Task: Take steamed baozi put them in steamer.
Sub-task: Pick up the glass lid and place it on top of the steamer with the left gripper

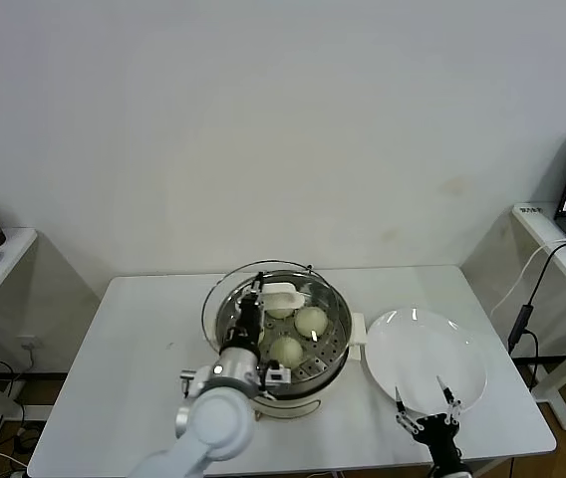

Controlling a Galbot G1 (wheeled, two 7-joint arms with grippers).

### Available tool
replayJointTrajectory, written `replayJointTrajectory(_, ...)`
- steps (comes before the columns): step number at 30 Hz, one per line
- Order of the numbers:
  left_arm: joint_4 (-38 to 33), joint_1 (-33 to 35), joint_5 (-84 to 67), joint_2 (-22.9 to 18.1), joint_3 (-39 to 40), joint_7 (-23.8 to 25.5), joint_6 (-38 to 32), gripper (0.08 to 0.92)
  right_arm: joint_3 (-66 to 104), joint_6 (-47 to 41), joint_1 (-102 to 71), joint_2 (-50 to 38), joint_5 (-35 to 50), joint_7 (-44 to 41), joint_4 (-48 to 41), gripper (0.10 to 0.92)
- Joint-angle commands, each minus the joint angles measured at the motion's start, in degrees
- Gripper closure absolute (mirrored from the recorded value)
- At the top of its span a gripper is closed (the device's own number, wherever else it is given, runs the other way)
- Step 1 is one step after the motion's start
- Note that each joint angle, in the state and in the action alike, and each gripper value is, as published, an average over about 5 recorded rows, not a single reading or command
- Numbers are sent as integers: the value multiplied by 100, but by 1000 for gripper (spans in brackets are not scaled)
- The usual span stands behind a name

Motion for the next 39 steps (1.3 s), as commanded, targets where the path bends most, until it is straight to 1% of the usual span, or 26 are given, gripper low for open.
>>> replayJointTrajectory(1,220,69,560,-411,386,38,68,826,-15,-1,8,4,-19,2,-9,203)
replayJointTrajectory(9,340,235,538,-417,362,-115,10,826,-35,2,-7,-1,-3,-2,-9,203)
replayJointTrajectory(27,548,153,447,-445,208,-314,-24,826,-44,30,-38,-5,-32,-10,-24,203)
replayJointTrajectory(34,600,164,349,-515,188,-426,-43,826,-53,34,-65,-9,-43,-17,-1,203)
replayJointTrajectory(39,504,311,187,-528,95,-623,-165,826,-54,35,-77,-12,-44,-17,8,203)
